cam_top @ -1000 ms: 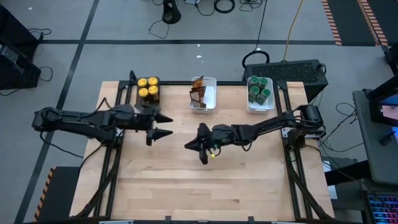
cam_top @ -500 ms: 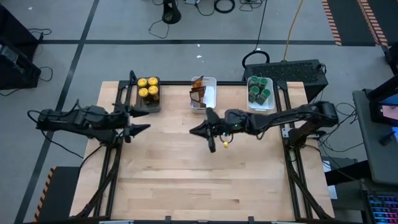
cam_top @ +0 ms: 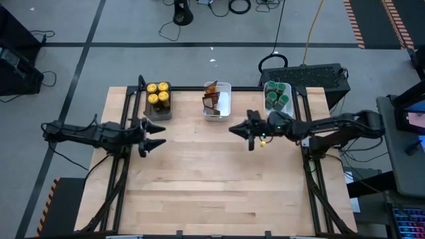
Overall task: Sort spices by type
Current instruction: Return to Home Position
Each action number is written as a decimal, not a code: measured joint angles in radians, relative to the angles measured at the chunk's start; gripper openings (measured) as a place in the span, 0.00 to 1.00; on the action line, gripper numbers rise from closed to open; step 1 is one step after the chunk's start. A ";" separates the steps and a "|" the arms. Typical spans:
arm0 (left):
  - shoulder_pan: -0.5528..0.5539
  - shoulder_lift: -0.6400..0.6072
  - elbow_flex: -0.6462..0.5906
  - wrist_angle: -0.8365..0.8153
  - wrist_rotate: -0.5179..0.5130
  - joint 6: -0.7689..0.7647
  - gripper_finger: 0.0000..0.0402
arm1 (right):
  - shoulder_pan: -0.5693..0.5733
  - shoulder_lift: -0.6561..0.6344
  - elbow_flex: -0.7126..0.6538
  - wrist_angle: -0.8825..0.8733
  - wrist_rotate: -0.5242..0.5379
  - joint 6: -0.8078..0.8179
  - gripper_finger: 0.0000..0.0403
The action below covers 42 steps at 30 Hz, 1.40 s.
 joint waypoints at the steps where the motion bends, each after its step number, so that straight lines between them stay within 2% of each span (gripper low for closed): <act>1: 0.000 0.001 -0.028 0.029 0.001 -0.013 0.83 | -0.003 -0.017 -0.029 0.006 0.013 0.010 0.00; 5: 0.019 0.000 -0.114 0.132 0.001 -0.045 0.83 | -0.009 -0.058 -0.134 0.081 0.022 0.050 0.00; 9: 0.072 0.001 -0.169 0.177 0.009 -0.075 0.83 | -0.010 -0.050 -0.248 0.274 0.023 0.090 0.00; 13: 0.135 0.000 -0.175 0.193 0.090 -0.098 0.83 | -0.010 -0.048 -0.351 0.475 0.024 0.123 0.00; 17: 0.192 -0.014 -0.169 0.192 0.128 -0.098 0.83 | -0.009 -0.071 -0.425 0.551 0.049 0.123 0.00; 22: 0.244 -0.047 -0.166 0.171 0.158 -0.098 0.83 | -0.012 -0.105 -0.492 0.546 0.097 0.142 0.00; 27: 0.282 -0.104 -0.165 0.034 0.204 -0.123 0.83 | -0.020 -0.161 -0.523 0.494 0.080 0.089 0.00; 30: 0.301 -0.141 -0.161 0.006 0.225 -0.125 0.83 | -0.043 -0.205 -0.522 0.458 0.068 0.045 0.00; 34: 0.328 -0.188 -0.131 -0.052 0.228 -0.121 0.83 | -0.101 -0.277 -0.522 0.374 -0.021 0.045 0.00; 37: 0.346 -0.226 -0.105 -0.157 0.228 -0.116 0.83 | -0.149 -0.341 -0.522 0.224 -0.098 0.064 0.00; 42: 0.359 -0.261 -0.090 -0.241 0.228 -0.123 0.83 | -0.209 -0.422 -0.522 0.099 -0.111 0.021 0.00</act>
